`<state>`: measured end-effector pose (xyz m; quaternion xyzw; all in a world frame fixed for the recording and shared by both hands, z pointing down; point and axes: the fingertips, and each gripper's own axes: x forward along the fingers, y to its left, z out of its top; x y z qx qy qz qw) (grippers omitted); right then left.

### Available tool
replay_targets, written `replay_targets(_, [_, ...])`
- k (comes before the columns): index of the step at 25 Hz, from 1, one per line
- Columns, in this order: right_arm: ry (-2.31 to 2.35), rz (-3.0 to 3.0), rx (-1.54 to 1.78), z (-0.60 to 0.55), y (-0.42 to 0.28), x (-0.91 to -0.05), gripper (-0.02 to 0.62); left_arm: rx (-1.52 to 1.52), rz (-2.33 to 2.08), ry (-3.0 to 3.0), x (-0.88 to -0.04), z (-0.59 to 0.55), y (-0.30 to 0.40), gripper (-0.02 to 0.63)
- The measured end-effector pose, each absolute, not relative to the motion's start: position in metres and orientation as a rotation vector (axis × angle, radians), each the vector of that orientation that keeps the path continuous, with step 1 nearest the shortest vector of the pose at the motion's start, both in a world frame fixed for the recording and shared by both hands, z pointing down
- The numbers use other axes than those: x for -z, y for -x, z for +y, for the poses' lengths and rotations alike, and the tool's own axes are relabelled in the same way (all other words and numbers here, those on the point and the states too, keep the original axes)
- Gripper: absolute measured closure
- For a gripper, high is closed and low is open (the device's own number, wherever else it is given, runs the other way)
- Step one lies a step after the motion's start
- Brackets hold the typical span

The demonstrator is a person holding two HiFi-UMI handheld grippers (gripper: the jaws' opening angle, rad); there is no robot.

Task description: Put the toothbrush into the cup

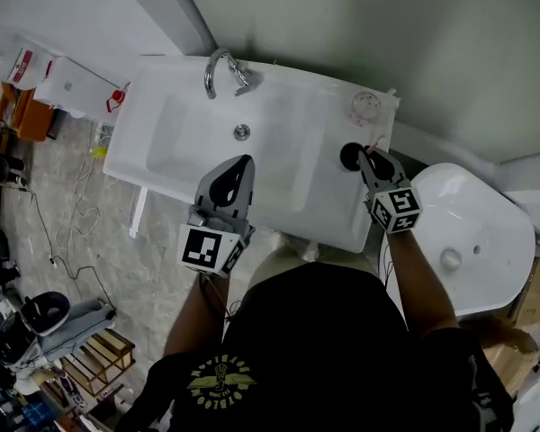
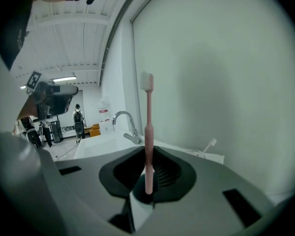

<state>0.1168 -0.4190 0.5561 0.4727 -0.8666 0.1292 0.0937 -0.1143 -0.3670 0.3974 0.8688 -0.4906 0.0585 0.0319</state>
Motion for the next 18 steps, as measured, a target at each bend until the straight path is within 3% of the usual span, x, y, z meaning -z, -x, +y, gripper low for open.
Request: replay_targets(18, [-1.338, -2.416, -0.484, -0.433, -0.106, -0.629, 0.543, -0.240, -1.626, -2.607, -0.401, -0.341, 0.151, 0.597])
